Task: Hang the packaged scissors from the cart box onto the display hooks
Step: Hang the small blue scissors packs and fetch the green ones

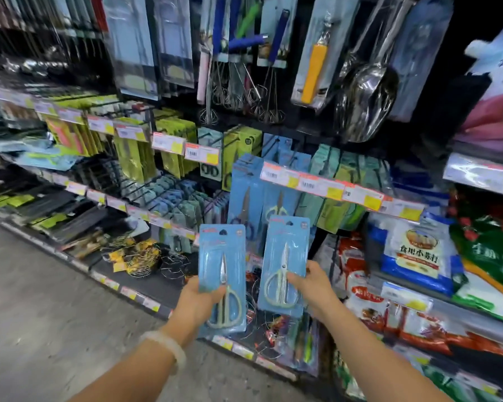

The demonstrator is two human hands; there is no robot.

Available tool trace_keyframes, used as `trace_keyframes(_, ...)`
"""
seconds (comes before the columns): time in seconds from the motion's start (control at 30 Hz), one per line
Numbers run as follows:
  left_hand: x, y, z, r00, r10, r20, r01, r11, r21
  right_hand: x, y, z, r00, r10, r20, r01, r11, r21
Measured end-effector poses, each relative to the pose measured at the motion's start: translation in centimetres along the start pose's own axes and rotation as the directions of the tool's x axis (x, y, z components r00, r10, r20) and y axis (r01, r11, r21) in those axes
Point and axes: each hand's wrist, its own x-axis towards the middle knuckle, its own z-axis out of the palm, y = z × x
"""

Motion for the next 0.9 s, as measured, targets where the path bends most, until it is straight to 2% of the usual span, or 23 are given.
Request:
trace_keyframes(0.17,4.6,2.2,1.3,0.999,0.014,0.033,-0.015,1.0,0.026,6.3,-3.4,0.6,0.998,-0.053,0.04,0.053,0.999,0.014)
trace_keyframes(0.33,8.3,4.3,1.8,0.995,0.036,0.088,-0.04,0.998,0.043,10.5,-5.1,1.0,0.993,-0.121,-0.012,0.121,0.992,0.025)
trace_keyframes(0.57,10.7,4.9,2.8,0.987,0.001,0.161,-0.014,0.997,0.08,12.4,-4.4,1.7,0.995,-0.094,0.016,0.095,0.994,-0.059)
trace_keyframes(0.77,12.2,5.1,3.1,0.979,-0.015,0.204,-0.009,0.993,0.115,14.3,-4.2,2.3,0.986,-0.094,-0.136,0.094,0.996,-0.005)
trace_keyframes(0.9,13.1,5.3,3.0,0.974,-0.018,0.228,-0.014,0.991,0.136,15.0,-4.2,2.4,0.986,-0.065,-0.155,0.059,0.997,-0.046)
